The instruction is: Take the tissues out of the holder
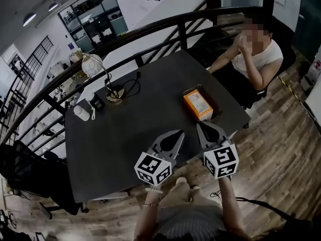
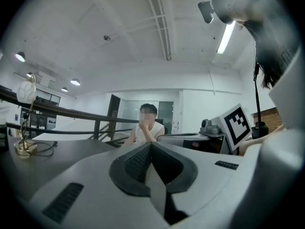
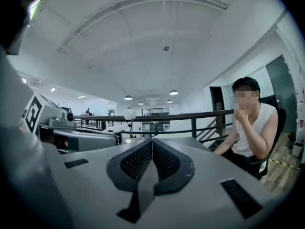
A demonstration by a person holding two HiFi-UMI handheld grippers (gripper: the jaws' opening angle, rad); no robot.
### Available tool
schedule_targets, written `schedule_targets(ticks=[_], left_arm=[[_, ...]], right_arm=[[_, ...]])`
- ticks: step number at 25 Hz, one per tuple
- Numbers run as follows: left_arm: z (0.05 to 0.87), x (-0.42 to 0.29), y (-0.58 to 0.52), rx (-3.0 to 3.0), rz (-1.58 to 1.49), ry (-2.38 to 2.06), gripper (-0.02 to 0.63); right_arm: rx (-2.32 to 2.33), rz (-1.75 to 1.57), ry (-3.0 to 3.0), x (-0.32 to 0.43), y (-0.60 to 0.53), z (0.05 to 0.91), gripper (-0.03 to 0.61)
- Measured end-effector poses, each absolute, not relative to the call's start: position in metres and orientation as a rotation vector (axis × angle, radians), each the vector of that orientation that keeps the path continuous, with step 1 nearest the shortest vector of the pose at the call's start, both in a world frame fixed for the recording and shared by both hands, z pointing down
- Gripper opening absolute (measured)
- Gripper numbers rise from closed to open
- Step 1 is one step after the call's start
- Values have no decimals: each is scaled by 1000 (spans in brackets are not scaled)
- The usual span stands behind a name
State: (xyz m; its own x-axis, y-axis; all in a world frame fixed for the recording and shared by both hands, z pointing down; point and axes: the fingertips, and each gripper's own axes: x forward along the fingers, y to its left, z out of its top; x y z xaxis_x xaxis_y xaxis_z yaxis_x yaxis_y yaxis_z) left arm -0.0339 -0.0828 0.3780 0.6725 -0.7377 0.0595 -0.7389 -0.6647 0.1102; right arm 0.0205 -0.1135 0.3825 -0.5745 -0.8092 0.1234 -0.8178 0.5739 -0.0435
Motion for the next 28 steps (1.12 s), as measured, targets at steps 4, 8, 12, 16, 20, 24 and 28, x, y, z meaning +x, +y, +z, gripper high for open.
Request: schedule_targets(ticks=[4,8,12,16,20,24,28], left_arm=[[396,-31,-93,2704,44,-1217,8],[398,-26,-114,2702,36,-1210,8],[396,-24,-142,2707,18,-1209,8],[391,-24,-174,2720,12,-1206,8],[391,-26,-200,2715,11,-1199,8],[399,-28,-218,2701,28,-1182,8],[410,-30,-232,2684,39,-1149,8]], right_arm=[[1341,248,-2662,21,-117,411,14],[1345,259,-2622,29,-140,417,14],[1352,235,-2589,36,-171,416,14],[1337,232,-2567,36,-207,416,14],[1285,264,-2562,29,-237,417,14],[1184,352,-2598,17,-258,422,15],[1115,389,-2546,8,-271,440,29]])
